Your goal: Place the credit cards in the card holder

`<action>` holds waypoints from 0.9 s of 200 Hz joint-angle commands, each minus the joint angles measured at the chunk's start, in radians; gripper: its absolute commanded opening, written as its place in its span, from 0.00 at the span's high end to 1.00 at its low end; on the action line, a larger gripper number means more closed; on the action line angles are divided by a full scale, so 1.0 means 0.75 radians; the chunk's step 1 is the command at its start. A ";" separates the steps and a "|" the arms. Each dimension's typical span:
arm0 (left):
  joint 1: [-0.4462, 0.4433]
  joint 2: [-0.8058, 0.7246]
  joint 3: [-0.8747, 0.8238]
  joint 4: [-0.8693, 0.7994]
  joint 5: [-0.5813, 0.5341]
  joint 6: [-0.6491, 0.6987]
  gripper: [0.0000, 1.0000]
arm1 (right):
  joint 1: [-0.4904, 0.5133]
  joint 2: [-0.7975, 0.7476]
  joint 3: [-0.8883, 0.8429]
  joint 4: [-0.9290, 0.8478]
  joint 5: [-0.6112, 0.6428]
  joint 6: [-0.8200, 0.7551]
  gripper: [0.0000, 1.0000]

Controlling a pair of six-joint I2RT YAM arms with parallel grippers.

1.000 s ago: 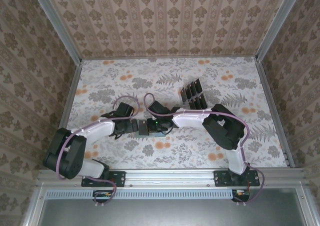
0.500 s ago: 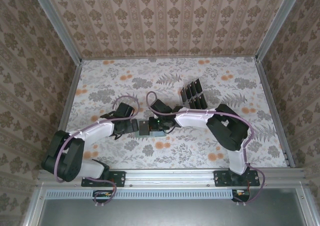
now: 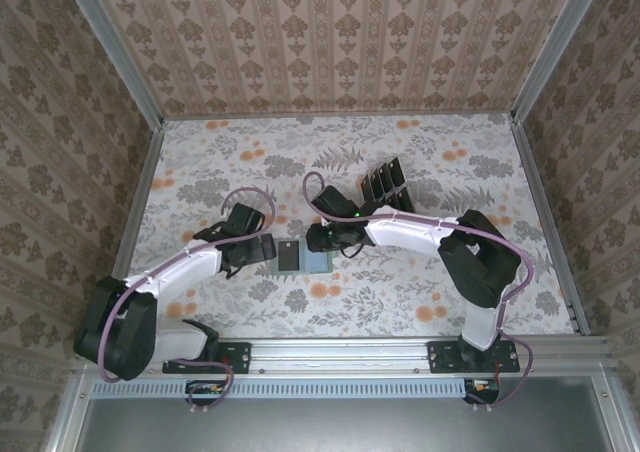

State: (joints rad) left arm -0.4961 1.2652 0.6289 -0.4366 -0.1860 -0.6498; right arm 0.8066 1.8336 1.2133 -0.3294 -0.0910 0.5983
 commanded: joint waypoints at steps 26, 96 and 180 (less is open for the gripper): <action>-0.005 -0.018 0.030 -0.034 0.029 0.018 0.00 | 0.004 0.050 0.083 -0.090 0.019 -0.094 0.66; -0.021 -0.020 0.032 -0.037 0.033 0.020 0.00 | -0.005 0.160 0.103 -0.106 0.050 -0.098 0.65; -0.079 -0.056 -0.013 0.055 0.068 0.030 0.00 | -0.026 0.244 0.036 0.103 -0.198 0.087 0.52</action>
State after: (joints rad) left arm -0.5362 1.2579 0.6315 -0.4187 -0.1493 -0.6495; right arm 0.7952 1.9713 1.2713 -0.2955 -0.1562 0.5926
